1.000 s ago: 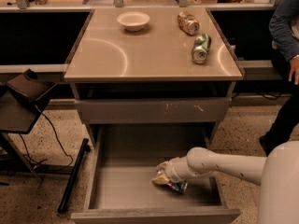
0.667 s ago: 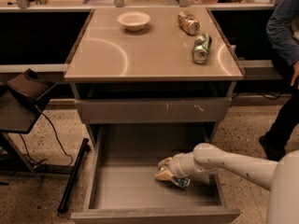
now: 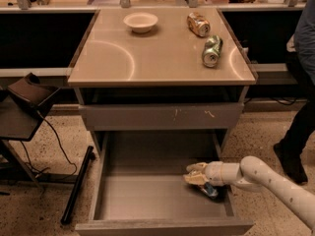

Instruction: Pick redbull can from middle drawer and place on counter

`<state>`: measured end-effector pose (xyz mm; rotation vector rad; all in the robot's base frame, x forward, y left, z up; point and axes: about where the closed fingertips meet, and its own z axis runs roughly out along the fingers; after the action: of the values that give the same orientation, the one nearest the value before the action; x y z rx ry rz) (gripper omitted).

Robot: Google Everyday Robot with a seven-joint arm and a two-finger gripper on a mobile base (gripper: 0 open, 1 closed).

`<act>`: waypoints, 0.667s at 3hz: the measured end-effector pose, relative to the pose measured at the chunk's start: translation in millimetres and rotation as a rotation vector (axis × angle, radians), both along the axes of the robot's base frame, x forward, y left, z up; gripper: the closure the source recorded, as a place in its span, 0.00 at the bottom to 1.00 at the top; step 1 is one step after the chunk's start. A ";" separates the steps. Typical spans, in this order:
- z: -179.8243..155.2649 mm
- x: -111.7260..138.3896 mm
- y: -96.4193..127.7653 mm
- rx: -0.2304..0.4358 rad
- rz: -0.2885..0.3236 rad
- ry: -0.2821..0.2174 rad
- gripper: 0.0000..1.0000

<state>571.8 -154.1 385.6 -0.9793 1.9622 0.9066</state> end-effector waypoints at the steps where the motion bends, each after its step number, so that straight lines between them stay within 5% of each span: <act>1: 0.0 0.0 0.1 0.000 0.000 0.000 1.00; 2: 1.7 1.6 2.0 0.003 0.005 0.002 1.00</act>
Offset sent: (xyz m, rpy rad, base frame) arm 0.0168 0.0122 0.0030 0.0277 0.0192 0.0402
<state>573.3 -152.1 387.3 -0.9822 1.9603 0.9137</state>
